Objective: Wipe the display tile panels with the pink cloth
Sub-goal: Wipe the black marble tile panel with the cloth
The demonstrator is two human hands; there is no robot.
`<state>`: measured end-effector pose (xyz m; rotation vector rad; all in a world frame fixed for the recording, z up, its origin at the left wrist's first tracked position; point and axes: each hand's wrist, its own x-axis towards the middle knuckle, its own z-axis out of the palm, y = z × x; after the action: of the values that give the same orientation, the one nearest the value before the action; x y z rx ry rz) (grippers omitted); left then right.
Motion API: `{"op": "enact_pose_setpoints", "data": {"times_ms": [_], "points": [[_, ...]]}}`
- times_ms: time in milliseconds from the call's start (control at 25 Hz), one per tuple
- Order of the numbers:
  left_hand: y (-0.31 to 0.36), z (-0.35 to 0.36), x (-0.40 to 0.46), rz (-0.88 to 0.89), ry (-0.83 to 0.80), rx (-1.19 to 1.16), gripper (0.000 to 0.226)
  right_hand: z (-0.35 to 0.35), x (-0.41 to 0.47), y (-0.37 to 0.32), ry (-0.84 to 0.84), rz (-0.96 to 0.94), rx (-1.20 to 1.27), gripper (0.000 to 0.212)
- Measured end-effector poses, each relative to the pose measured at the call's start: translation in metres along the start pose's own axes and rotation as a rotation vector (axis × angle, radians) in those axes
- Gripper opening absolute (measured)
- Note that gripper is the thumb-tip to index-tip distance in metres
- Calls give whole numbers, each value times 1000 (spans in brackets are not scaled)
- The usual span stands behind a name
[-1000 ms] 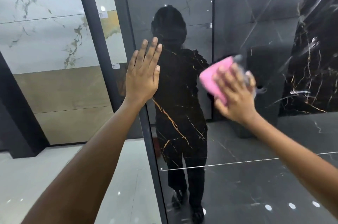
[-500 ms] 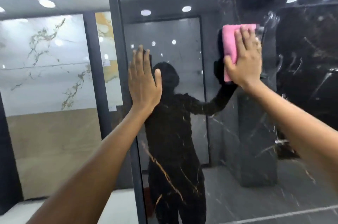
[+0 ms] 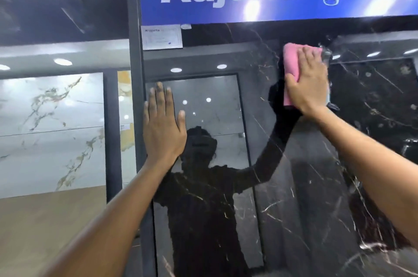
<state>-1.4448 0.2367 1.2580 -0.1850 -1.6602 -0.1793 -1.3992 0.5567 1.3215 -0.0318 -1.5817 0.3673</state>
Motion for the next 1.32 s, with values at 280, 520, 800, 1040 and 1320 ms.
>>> {"op": "enact_pose_setpoints", "data": {"times_ms": [280,520,800,1040,1320], "points": [[-3,2,-1,14,29,-14,66,31,-51,-39,-136,-1100,-101,63],[-1,3,-2,18,47,-34,64,10,39,-84,7,16,59,64],[0,5,-2,13,61,-60,64,11,71,-89,-49,-21,93,63],[-2,7,-3,15,79,-61,63,31,22,-172,-382,-594,-13,70],[-3,3,6,22,33,-71,62,16,34,-70,-49,90,-69,65]]}}
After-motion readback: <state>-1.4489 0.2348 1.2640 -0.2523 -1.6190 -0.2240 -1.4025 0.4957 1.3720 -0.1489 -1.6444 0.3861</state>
